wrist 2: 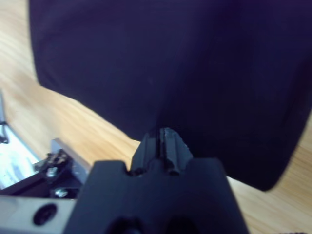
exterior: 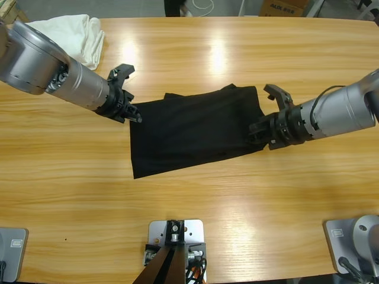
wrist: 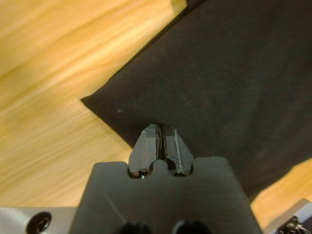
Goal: Fold clothes
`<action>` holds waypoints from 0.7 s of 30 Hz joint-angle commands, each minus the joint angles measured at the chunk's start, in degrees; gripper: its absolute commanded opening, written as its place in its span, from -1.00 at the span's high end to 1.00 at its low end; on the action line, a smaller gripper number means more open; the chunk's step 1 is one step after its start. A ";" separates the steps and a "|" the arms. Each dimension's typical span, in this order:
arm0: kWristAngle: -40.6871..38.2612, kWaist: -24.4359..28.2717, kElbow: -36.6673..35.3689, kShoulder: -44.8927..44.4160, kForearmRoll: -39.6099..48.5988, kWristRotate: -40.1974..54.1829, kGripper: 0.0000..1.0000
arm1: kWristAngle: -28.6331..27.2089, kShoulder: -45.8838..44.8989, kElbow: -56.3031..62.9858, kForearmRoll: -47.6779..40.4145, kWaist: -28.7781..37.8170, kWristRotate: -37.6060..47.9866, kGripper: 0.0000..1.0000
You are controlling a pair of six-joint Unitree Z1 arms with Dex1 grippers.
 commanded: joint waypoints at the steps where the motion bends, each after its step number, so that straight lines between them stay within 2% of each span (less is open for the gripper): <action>1: -1.04 0.62 0.20 6.10 -1.12 -0.35 1.00 | -7.37 1.97 2.17 2.74 -1.87 3.65 1.00; 5: -1.04 0.69 0.36 6.61 -1.12 -0.27 1.00 | -10.73 1.53 1.15 6.02 -1.87 6.38 1.00; 11: -0.96 0.83 0.71 6.77 -1.12 -0.27 1.00 | -11.45 7.61 0.48 9.63 -1.87 8.93 1.00; 14: -0.80 1.17 1.10 5.15 -1.08 -0.12 1.00 | -13.02 3.44 0.57 10.94 -1.87 9.19 1.00; 17: -0.78 2.52 1.98 -0.63 -0.98 -0.09 1.00 | -14.53 -6.14 0.17 12.79 -1.85 9.37 1.00; 18: -0.80 3.03 2.29 -3.44 -0.77 -0.21 1.00 | -14.54 -9.00 -0.69 14.18 -1.52 9.77 0.76; 19: -0.85 3.51 2.36 -6.06 0.23 -0.53 1.00 | -14.74 -10.67 -2.52 17.50 -1.15 10.35 -0.38; 20: -0.96 4.26 2.47 -8.98 1.97 -0.95 0.97 | -15.00 -11.82 -4.32 20.40 -1.08 10.53 -0.92; 21: -1.61 4.84 3.03 -11.05 2.22 -0.99 0.00 | -15.02 -13.03 -5.23 21.86 -1.04 10.60 -1.00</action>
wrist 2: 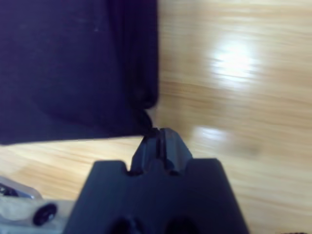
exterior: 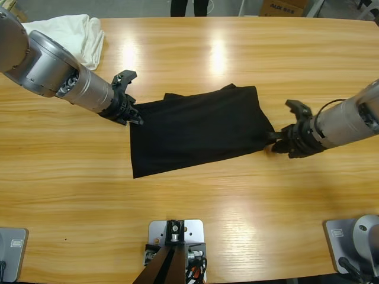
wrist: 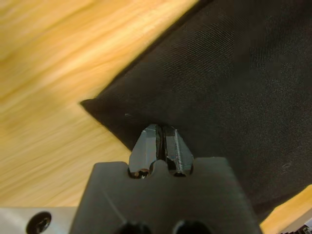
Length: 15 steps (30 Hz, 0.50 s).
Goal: Fold clothes
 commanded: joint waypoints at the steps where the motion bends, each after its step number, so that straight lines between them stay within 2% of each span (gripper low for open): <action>1: -3.11 4.72 3.92 -15.11 3.04 -1.16 -0.87 | -2.26 -14.61 -5.40 11.64 0.31 2.00 -1.00; 2: -5.39 5.89 4.78 -16.41 3.85 -2.15 -0.95 | -2.28 -15.02 -5.85 12.41 0.33 2.00 -1.00; 5: -11.30 8.20 8.42 -17.69 6.63 -8.46 -0.99 | -2.45 -14.98 -6.40 13.68 0.33 1.94 -1.00; 9: -13.25 8.14 15.47 -17.11 3.82 -17.09 -1.00 | -2.45 -15.30 -6.36 14.36 0.33 1.91 -1.00; 12: -16.68 9.09 22.15 -15.37 -5.25 -21.47 -0.98 | -2.45 -15.82 -6.03 14.45 0.33 1.91 -1.00; 15: -18.46 9.23 25.61 -13.00 -14.32 -25.74 -0.98 | -2.54 -15.77 -5.69 14.38 0.33 1.89 -1.00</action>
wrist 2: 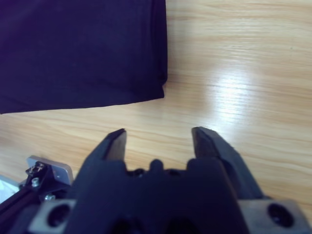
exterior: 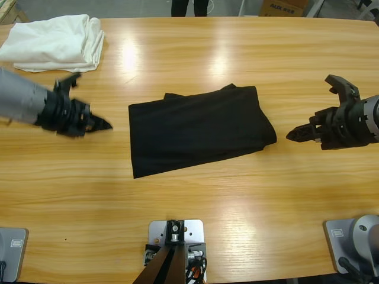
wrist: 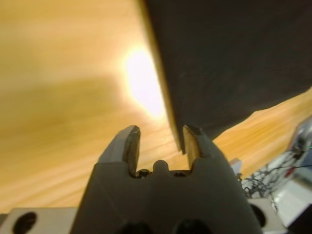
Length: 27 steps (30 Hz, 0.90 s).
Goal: Fold clothes
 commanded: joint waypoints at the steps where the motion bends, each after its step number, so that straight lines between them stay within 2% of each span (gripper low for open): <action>1: -5.80 1.66 12.15 4.27 -19.90 -11.46 -0.98 | -0.58 -1.28 0.64 0.79 0.29 0.58 -1.00; 4: -5.87 1.80 15.00 6.78 -27.57 -16.31 -0.98 | -0.58 -1.35 0.64 0.70 0.29 0.59 -1.00; 14: -7.06 -2.46 16.18 15.03 -39.64 -23.17 -0.98 | -0.67 -0.48 0.47 0.17 0.29 0.49 -1.00; 21: -7.01 -6.33 16.34 16.70 -41.14 -25.46 -0.98 | -0.88 0.24 0.29 -0.36 0.29 0.43 -1.00; 27: -5.50 -7.73 21.06 17.06 -41.40 -25.37 -0.99 | -1.02 -0.06 0.29 -0.41 0.29 0.47 -1.00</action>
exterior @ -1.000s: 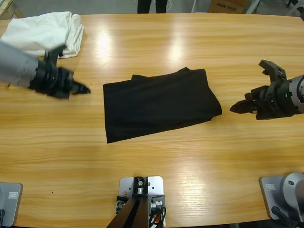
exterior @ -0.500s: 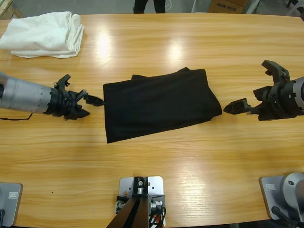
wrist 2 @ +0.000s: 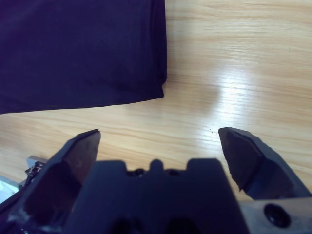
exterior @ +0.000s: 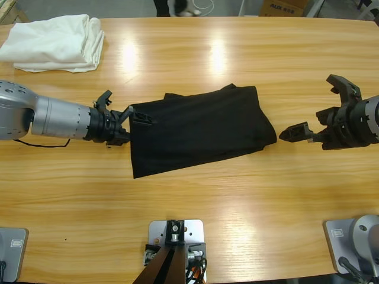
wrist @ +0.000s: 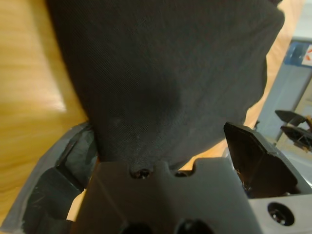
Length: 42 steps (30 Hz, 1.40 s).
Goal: Fold clothes
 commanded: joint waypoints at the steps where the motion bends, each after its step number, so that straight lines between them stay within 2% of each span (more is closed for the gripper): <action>1: 1.73 -2.84 7.68 6.22 -0.11 -0.78 -0.99 | -0.81 0.08 0.29 -0.36 0.29 0.47 -1.00; 4: 3.43 -4.44 7.10 6.85 -0.74 -0.83 -0.96 | -0.81 0.08 0.31 -0.39 0.29 0.47 -1.00; 7: 4.19 -5.77 5.84 7.85 -2.50 -0.92 -0.63 | -0.74 -0.13 0.38 -0.34 0.29 0.45 -1.00; 10: 5.35 -5.89 5.47 8.22 -4.40 0.24 -0.21 | -0.72 -0.11 0.38 -0.39 0.29 0.45 -1.00; 11: 5.77 -5.89 5.26 8.15 -4.49 1.59 -0.02 | -0.74 -0.09 0.38 -0.39 0.29 0.45 -1.00; 12: 5.90 -5.89 5.24 8.27 -5.50 3.30 0.26 | -0.70 -0.09 0.38 -0.39 0.29 0.49 -1.00; 13: 5.68 -5.89 5.27 8.42 -7.35 5.49 0.71 | -0.63 -0.09 0.38 -0.39 0.29 0.47 -1.00; 14: 5.42 -5.89 5.10 8.31 -8.11 7.97 1.00 | -0.59 -0.15 0.38 -0.39 0.29 0.45 -1.00; 22: 6.58 -5.89 5.34 9.35 -7.97 14.35 1.00 | -0.21 0.17 0.40 -0.38 0.29 0.49 -1.00; 25: 7.57 -5.79 5.15 9.91 -6.42 14.39 1.00 | 0.07 -0.04 0.47 -0.31 0.29 0.47 -1.00; 27: 8.16 -4.33 4.25 8.68 -2.18 15.50 1.00 | 0.07 -0.18 0.56 -0.31 0.29 0.45 -1.00; 31: 11.43 -1.75 -8.51 1.09 26.01 22.69 1.00 | 0.11 0.01 0.48 -0.41 0.29 0.47 -1.00; 36: 11.15 2.51 -27.16 -0.85 56.53 30.31 1.00 | 0.13 0.28 0.47 -0.57 0.29 0.45 -1.00; 39: 11.75 4.21 -30.80 -0.58 65.63 33.92 1.00 | 0.16 0.08 0.47 -0.57 0.29 0.47 -1.00; 42: 16.78 5.06 -32.33 -1.24 72.61 36.03 1.00 | 0.16 0.08 0.47 -0.57 0.29 0.49 -1.00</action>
